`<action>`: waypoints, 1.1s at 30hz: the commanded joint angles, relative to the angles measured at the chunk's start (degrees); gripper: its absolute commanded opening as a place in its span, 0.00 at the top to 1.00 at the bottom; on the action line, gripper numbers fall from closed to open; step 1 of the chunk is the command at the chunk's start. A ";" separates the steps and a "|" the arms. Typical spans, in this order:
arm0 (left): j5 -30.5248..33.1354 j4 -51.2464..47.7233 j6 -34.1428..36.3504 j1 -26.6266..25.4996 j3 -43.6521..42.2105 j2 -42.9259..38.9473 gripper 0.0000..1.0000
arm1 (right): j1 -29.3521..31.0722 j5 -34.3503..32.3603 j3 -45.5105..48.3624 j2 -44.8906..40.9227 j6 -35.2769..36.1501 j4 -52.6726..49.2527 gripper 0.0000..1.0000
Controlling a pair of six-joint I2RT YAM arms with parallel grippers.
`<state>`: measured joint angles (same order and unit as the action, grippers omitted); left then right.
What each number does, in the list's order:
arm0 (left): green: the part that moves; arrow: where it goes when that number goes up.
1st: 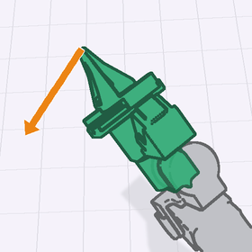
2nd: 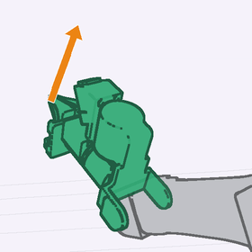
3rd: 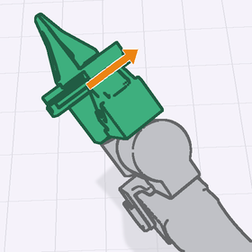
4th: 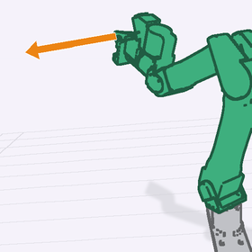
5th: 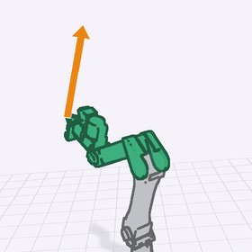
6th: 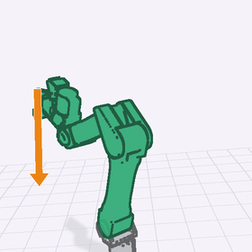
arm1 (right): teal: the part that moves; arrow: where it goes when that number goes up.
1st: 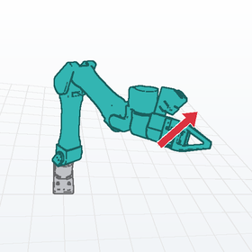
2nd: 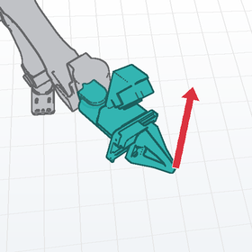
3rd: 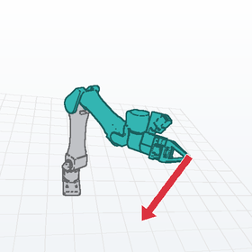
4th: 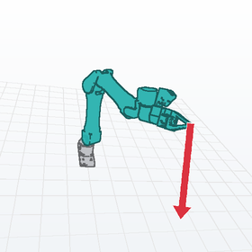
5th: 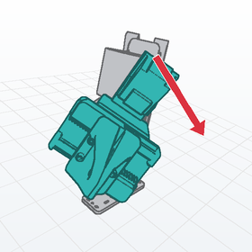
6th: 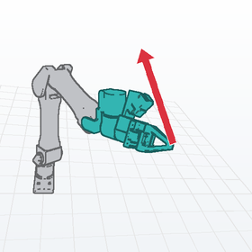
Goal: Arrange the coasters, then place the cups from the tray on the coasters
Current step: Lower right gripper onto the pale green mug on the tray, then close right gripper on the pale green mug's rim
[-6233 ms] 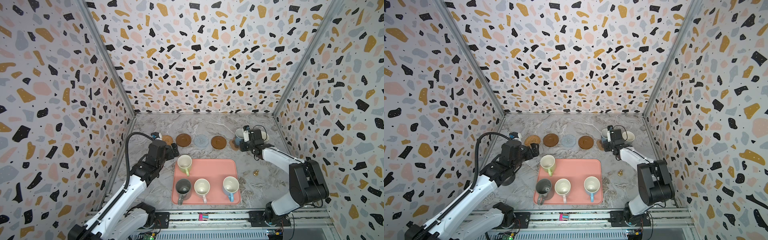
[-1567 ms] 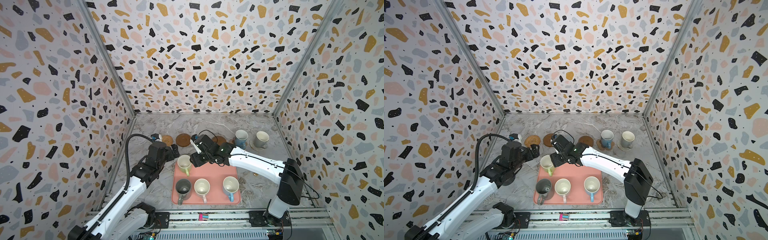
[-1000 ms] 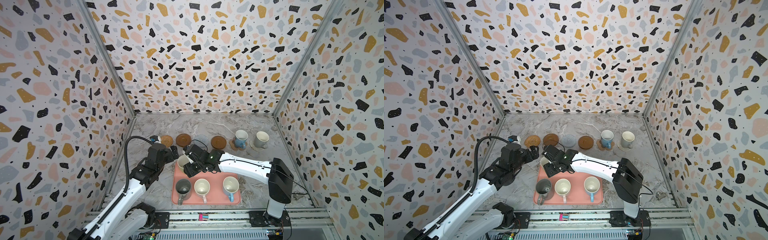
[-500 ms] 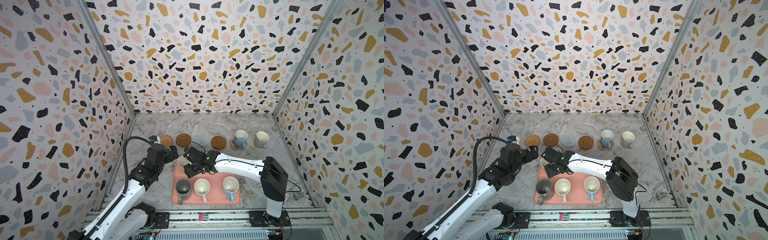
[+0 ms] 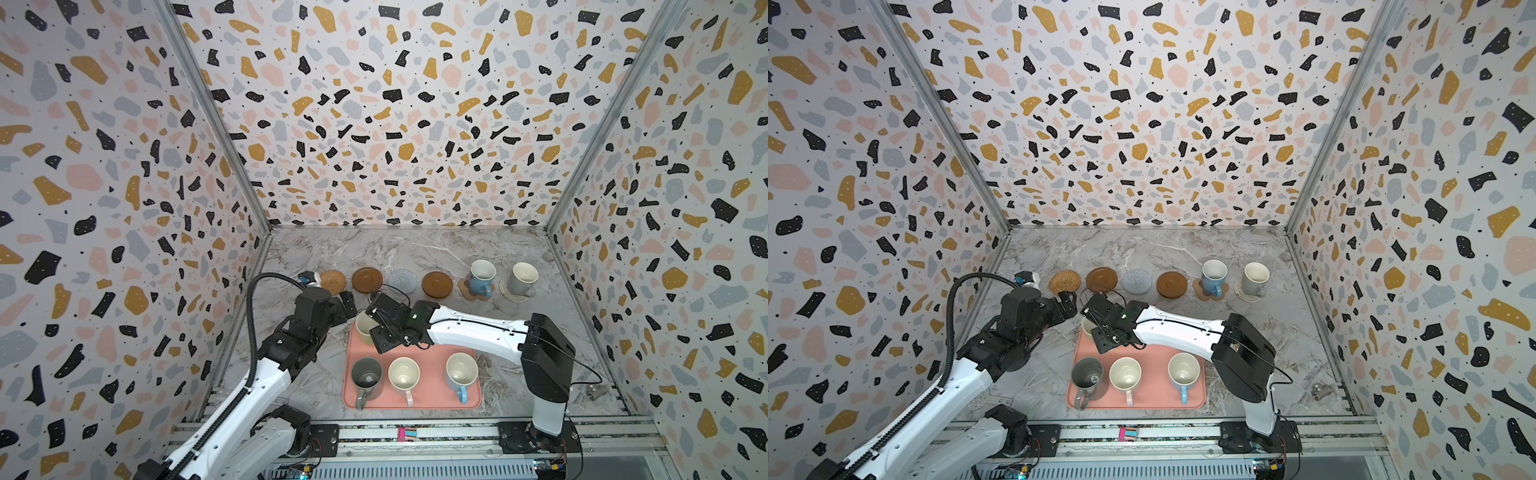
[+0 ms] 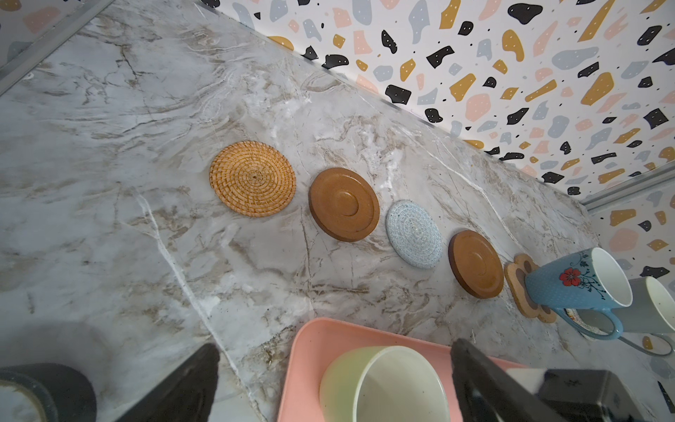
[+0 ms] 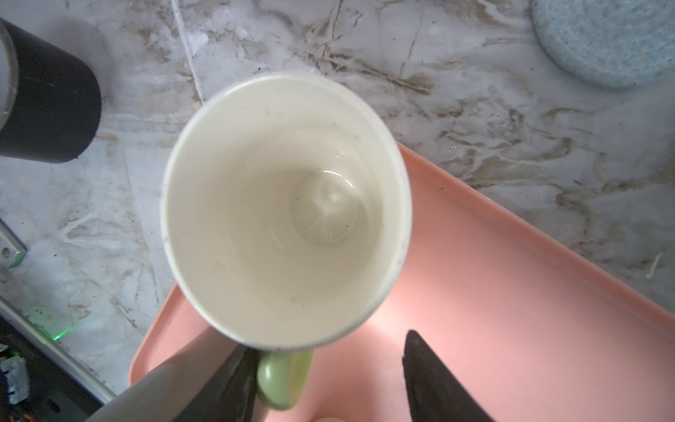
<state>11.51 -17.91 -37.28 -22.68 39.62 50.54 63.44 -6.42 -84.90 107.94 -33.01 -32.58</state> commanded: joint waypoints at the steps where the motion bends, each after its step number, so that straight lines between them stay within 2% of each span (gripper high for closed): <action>1: 0.43 1.46 -0.60 -0.11 -0.15 0.08 0.00 | -0.33 -1.76 -2.29 0.20 1.19 -2.05 0.36; 15: 1.13 1.04 -0.45 -0.03 -0.63 -0.63 0.01 | -0.33 -0.35 -4.17 2.86 2.17 -0.22 0.41; 20: 1.17 1.05 -0.61 -0.08 -0.99 -1.06 0.01 | 0.31 -2.73 -6.16 4.15 2.56 -1.88 0.42; 33: 1.40 0.70 -0.65 -0.04 -1.45 -1.97 0.00 | 0.65 -4.18 -6.94 5.54 2.57 -2.62 0.55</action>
<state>11.97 -17.96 -37.74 -22.68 38.92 49.47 64.03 -8.69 -90.08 113.38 -30.52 -33.12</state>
